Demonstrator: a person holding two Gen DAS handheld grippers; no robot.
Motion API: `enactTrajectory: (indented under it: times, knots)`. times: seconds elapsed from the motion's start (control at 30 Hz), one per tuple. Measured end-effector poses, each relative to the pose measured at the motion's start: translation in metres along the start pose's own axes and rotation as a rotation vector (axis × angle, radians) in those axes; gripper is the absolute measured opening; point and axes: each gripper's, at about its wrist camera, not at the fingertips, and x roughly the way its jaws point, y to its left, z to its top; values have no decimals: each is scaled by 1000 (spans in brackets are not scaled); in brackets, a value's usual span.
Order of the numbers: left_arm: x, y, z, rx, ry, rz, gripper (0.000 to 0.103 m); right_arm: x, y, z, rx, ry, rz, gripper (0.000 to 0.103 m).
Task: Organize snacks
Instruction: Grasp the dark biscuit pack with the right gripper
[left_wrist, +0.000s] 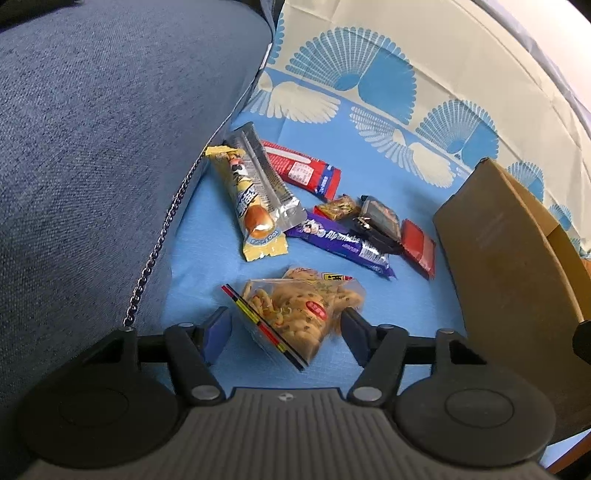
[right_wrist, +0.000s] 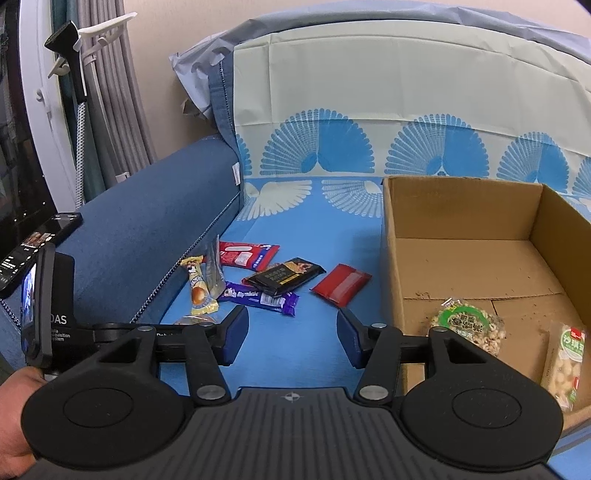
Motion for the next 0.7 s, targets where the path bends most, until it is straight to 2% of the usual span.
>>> enactTrajectory:
  times: [0.03, 0.07, 0.33, 0.4, 0.47, 0.53, 0.57, 0.7]
  knots:
    - [-1, 0, 0, 0, -6, -10, 52, 0, -1, 0, 0, -2, -1, 55]
    - [-2, -1, -1, 4, -12, -15, 47, -1, -1, 0, 2, -5, -1, 55]
    - [-7, -6, -2, 18, -62, -26, 42, 19, 6, 26, -3, 19, 36, 55]
    - [-8, -3, -1, 5, -59, -32, 42, 38, 11, 40, 21, 42, 51, 58]
    - [-8, 0, -1, -12, -56, -35, 42, 62, 16, 52, 56, 79, 69, 65]
    - [-8, 3, 0, -27, -52, -38, 42, 93, 20, 63, 99, 125, 61, 78]
    - [-8, 4, 0, -32, -51, -38, 42, 110, 21, 66, 123, 151, 48, 81]
    - [-7, 6, 1, -34, -46, -41, 43, 177, 18, 68, 244, 275, -21, 81]
